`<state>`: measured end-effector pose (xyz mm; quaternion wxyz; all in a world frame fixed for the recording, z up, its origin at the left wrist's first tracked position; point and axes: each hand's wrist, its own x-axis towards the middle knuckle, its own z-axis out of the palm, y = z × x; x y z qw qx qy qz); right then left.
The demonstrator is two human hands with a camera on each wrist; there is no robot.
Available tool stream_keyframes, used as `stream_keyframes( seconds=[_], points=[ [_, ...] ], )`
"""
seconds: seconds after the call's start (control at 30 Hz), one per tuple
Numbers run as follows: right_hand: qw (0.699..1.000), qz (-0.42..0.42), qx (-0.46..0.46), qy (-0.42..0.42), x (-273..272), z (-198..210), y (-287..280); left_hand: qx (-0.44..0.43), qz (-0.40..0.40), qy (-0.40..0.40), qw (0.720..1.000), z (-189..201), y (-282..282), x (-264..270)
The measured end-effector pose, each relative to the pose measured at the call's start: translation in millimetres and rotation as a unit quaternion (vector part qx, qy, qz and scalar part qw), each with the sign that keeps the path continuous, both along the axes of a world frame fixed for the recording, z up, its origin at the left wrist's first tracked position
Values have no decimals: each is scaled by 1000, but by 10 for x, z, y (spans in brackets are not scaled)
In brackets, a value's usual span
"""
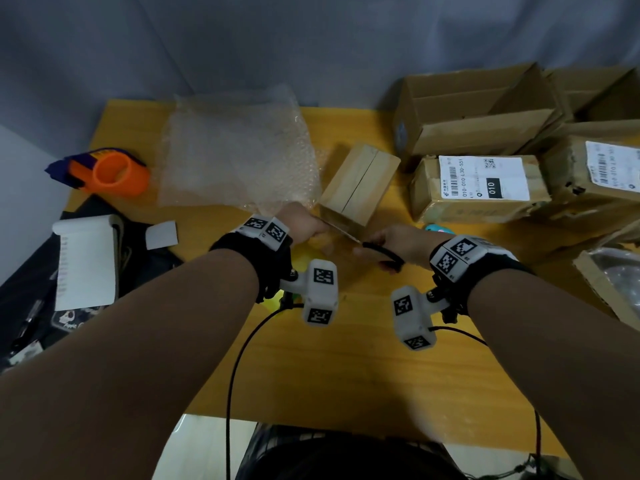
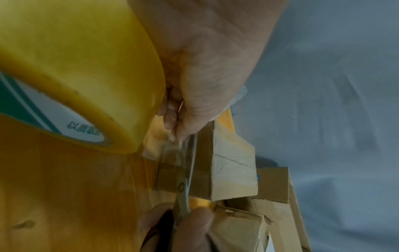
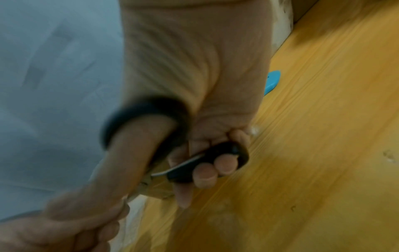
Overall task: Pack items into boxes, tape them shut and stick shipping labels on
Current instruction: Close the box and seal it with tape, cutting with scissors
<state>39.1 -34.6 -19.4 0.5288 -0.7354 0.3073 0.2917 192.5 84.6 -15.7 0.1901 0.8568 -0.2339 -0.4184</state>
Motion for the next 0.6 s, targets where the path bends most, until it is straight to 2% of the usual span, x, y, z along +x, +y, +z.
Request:
stream_keyframes(
  seconds=[0.1,0.23,0.43,0.53,0.6],
  points=[
    [1000,-16,25,-1,29,39,50,1,3,0,1000,-4,39,-12],
    [1000,3,-29,-5,45,13,33,-2,12,4,1000,0,90,-9],
    [996,1,-93,13,22,-38,6,39,-27,-18,999,48,189,-36],
    [974,102,-195,50,57,-43,12,-13,-44,-8,999,32,256,-1],
    [961,143,-232,43,91,-59,39,-56,-54,-17,997,30,284,-11]
  ],
)
